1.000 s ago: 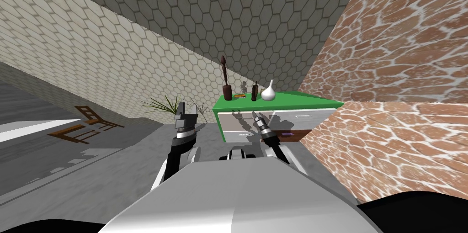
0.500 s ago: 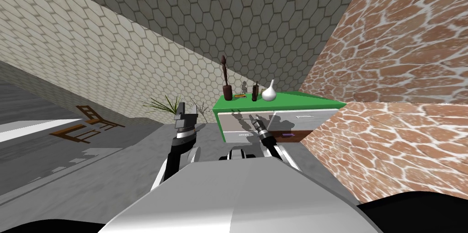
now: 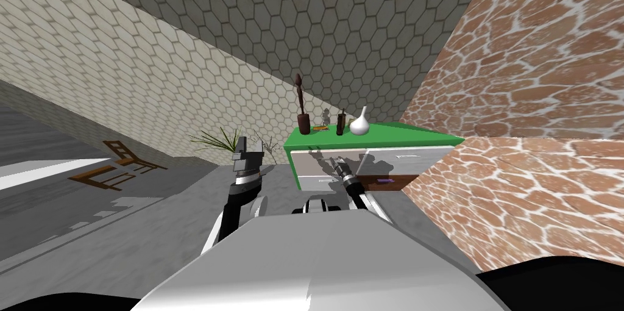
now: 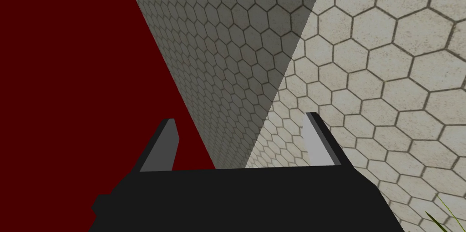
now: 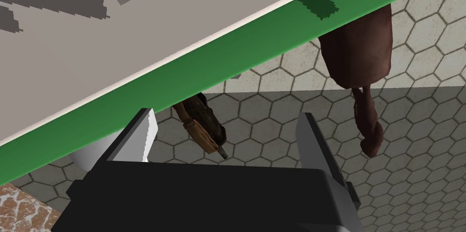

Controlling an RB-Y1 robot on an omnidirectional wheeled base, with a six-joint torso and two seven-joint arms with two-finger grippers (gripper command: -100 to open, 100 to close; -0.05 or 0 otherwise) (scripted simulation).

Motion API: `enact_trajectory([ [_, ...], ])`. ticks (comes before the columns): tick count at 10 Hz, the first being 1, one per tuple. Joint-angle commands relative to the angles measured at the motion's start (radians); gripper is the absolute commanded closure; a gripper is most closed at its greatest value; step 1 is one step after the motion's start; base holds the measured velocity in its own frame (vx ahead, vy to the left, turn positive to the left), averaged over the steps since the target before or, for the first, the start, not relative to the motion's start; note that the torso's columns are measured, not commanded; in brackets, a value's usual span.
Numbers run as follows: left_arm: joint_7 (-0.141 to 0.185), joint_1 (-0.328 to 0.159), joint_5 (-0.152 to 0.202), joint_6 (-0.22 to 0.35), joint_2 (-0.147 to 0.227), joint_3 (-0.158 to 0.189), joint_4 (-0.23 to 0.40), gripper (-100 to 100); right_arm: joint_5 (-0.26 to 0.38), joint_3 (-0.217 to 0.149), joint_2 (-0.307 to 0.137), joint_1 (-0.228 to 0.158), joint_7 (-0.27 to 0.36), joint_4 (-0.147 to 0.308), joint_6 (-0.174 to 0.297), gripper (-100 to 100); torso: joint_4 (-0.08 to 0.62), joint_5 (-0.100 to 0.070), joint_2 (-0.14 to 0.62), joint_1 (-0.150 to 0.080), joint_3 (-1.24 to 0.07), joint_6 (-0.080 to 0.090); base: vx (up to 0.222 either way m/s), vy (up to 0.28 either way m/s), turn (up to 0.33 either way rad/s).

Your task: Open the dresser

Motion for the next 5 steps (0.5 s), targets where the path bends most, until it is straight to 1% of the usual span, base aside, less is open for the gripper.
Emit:
enact_trajectory([
  [1,0.000,0.000,0.000,0.000,0.000,0.000,0.000,0,0.078,0.026,-0.001,-0.010,0.033,0.032,0.050,-100,0.000,0.000,0.000,0.000,0.000,0.000,0.014,0.005,0.007],
  [2,0.000,0.000,0.000,0.000,0.000,0.000,0.000,0,0.109,0.051,-0.006,-0.023,0.063,0.063,0.088,-100,0.000,0.000,0.000,0.000,0.000,0.000,0.018,0.007,0.009],
  [3,0.000,0.000,0.000,0.000,0.000,0.000,0.000,0,0.141,0.051,-0.006,-0.023,0.063,0.063,0.098,-100,0.000,0.000,-0.001,0.000,0.000,0.000,0.015,0.006,0.004],
  [4,0.000,0.000,0.000,0.000,0.000,0.000,0.000,0,0.172,0.076,-0.010,-0.036,0.092,0.096,0.126,-100,0.000,0.000,-0.001,0.000,0.000,0.000,0.018,0.008,0.008],
  [5,0.000,0.000,0.000,0.000,0.000,0.000,0.000,0,0.201,0.076,-0.010,-0.036,0.092,0.096,0.146,-100,0.000,0.000,-0.001,0.000,0.000,0.000,0.018,0.008,0.004],
])
